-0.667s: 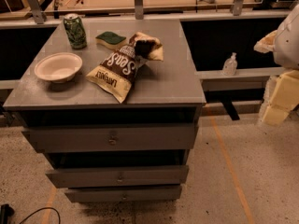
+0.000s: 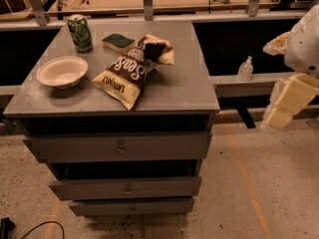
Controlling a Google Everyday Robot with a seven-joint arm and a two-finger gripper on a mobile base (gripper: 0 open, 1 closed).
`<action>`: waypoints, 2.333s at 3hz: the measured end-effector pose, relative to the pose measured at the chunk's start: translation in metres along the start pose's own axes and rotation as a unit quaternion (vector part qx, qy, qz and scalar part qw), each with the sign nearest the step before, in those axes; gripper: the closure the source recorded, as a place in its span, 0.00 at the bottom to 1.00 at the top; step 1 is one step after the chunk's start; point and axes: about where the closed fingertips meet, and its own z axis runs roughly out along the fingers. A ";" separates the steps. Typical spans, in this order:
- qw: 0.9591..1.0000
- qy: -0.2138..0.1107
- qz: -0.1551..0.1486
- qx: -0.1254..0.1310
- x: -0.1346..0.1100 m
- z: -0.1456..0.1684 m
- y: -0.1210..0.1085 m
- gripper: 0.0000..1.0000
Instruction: Pick brown chip bag
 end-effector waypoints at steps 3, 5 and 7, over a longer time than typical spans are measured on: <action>0.954 -0.265 -0.107 0.089 -0.185 0.063 -0.067 0.00; 0.937 -0.245 -0.185 0.169 -0.254 0.089 -0.090 0.00; 0.939 -0.235 -0.222 0.115 -0.266 0.142 -0.084 0.00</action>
Offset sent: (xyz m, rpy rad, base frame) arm 0.1387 0.1709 0.0335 0.5074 -0.4534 0.2832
